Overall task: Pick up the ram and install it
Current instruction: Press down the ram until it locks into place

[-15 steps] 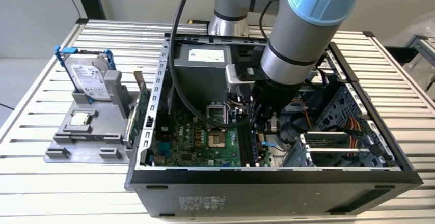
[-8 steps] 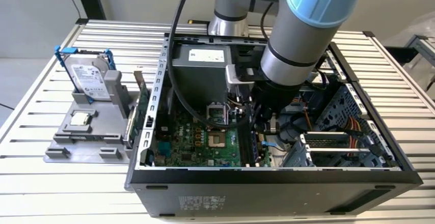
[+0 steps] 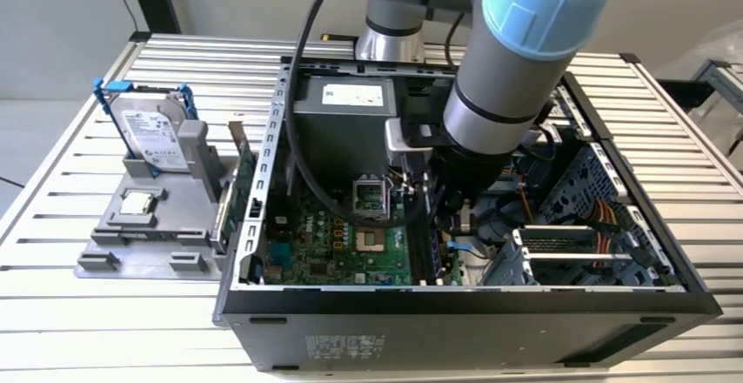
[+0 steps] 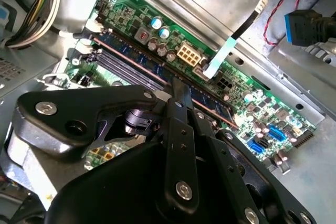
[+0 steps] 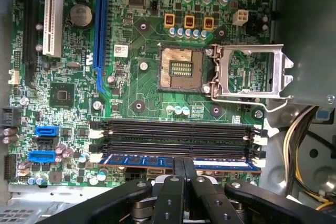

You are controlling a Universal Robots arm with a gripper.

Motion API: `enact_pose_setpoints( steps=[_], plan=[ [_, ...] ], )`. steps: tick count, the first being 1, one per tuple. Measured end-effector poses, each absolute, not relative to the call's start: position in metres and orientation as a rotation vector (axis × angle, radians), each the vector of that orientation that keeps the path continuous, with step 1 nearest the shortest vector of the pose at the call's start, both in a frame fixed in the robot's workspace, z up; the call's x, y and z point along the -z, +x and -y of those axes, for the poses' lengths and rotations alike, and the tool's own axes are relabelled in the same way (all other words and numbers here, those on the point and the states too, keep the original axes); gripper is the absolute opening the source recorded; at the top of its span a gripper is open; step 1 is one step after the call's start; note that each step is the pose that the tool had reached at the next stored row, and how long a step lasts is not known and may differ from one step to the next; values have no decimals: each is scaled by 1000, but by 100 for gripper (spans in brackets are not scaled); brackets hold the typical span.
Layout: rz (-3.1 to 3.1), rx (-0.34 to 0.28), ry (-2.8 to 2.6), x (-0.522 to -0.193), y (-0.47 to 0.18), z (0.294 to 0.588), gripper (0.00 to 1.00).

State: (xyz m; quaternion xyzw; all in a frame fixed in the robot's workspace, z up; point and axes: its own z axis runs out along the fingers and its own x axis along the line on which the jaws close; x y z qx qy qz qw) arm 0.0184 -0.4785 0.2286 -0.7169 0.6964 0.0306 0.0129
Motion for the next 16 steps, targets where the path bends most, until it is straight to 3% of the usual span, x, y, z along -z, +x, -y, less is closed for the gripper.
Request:
enact_pose_setpoints(
  steps=[16],
  plan=[
    [-2177,-93,-2229,-222,19,479,0]
  ],
)
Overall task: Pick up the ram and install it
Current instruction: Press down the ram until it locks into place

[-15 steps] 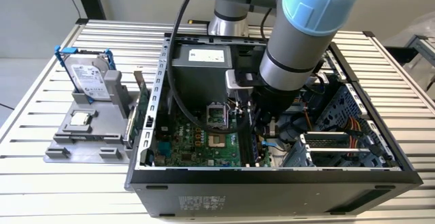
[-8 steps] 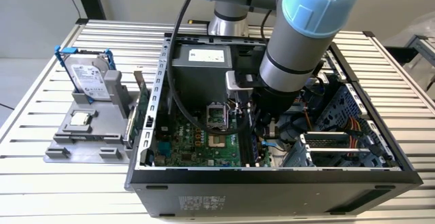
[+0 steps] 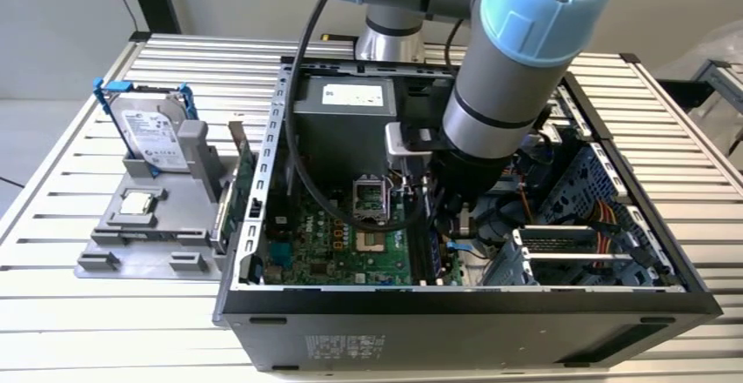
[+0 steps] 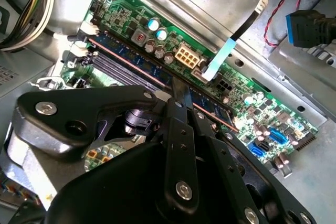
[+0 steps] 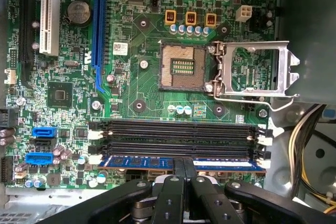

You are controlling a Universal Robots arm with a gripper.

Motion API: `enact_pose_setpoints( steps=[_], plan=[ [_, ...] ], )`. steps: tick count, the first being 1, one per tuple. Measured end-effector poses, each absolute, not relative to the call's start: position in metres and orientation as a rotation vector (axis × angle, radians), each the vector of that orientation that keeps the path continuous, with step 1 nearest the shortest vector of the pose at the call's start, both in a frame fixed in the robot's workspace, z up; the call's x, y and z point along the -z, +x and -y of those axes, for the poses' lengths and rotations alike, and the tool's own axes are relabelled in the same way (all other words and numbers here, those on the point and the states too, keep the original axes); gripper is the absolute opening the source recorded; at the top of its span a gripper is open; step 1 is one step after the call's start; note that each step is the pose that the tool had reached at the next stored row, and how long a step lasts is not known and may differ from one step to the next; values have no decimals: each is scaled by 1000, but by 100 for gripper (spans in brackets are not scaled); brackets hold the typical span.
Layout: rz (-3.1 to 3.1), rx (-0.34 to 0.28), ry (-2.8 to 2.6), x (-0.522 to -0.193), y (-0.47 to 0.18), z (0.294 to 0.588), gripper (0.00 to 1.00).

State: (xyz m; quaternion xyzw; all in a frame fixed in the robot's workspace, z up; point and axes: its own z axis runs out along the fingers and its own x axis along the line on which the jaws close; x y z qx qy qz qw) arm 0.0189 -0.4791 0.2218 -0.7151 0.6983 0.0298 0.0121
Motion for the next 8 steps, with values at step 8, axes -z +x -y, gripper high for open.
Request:
enact_pose_setpoints(
  steps=[8],
  plan=[
    [-2178,-91,-2230,-216,19,479,0]
  ],
)
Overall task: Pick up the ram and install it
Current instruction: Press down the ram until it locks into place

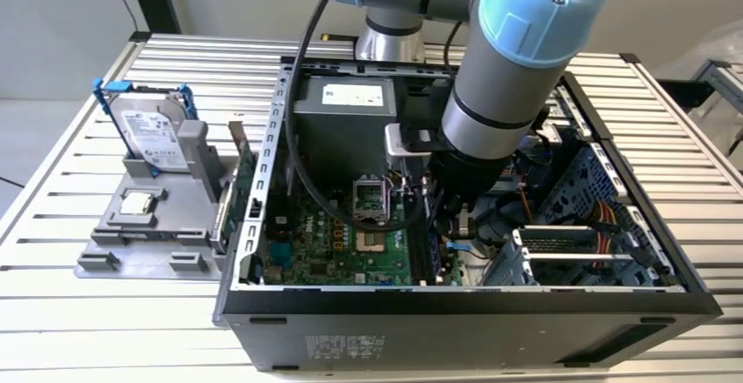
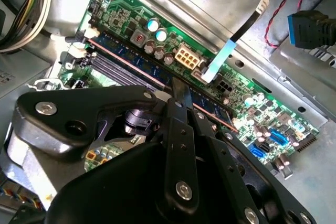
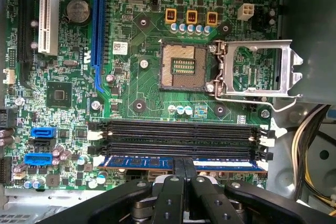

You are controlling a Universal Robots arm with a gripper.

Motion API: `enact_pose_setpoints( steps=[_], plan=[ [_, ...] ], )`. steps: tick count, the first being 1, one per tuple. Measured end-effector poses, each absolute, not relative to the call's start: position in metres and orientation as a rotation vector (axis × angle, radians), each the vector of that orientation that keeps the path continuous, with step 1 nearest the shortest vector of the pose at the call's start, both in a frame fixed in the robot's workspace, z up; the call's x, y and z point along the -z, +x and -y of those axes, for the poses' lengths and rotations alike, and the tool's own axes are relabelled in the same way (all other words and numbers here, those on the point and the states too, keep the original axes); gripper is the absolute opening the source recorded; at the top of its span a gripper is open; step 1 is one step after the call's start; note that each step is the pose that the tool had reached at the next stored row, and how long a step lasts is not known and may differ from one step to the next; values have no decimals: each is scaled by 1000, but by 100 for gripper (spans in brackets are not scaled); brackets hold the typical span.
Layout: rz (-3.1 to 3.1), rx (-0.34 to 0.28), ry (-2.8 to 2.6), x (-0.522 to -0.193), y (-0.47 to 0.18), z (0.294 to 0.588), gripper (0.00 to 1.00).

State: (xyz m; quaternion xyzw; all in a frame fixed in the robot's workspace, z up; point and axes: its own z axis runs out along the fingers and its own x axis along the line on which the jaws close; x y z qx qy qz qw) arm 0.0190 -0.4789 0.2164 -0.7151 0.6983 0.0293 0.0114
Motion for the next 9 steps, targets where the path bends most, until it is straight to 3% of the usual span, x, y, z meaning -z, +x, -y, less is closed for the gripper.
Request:
enact_pose_setpoints(
  steps=[9],
  plan=[
    [-2177,-94,-2229,-247,19,479,0]
  ],
)
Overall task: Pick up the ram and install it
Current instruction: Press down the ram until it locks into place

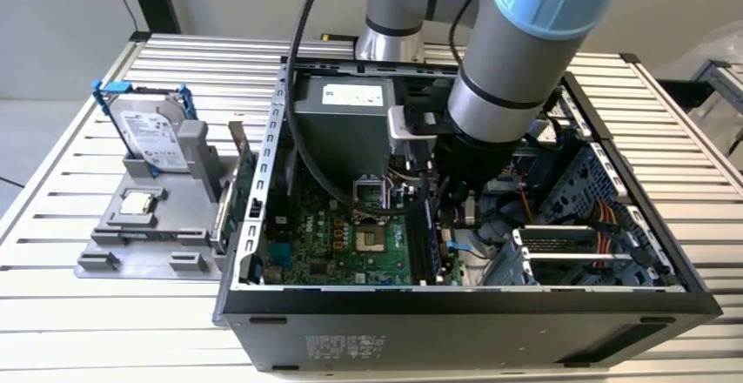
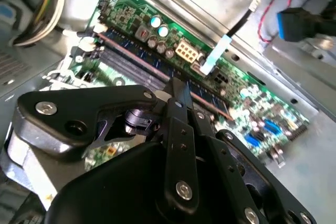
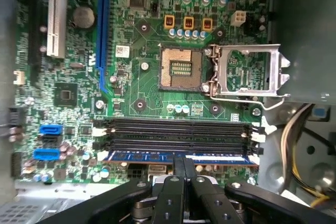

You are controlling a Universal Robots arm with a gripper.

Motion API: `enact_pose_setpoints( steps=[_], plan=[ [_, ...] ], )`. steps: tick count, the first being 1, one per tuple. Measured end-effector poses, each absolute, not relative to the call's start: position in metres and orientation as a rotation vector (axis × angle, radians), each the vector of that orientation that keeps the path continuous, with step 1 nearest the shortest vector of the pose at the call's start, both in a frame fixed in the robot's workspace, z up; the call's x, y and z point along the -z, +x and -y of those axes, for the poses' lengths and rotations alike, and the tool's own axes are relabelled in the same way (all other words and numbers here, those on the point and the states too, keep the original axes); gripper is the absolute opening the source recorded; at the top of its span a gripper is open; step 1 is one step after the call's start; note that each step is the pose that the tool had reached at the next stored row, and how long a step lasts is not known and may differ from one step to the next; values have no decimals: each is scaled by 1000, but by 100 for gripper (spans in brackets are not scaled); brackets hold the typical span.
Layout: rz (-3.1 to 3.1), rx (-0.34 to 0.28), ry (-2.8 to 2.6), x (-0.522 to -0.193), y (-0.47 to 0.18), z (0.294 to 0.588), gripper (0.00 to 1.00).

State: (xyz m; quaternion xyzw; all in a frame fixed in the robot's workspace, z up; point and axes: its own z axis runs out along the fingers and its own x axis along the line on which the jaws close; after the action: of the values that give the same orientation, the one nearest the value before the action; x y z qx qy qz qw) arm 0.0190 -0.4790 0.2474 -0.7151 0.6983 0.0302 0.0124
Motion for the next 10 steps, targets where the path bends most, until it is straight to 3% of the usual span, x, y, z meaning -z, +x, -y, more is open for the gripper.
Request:
enact_pose_setpoints(
  steps=[10],
  plan=[
    [-2177,-94,-2229,-293,19,479,0]
  ],
)
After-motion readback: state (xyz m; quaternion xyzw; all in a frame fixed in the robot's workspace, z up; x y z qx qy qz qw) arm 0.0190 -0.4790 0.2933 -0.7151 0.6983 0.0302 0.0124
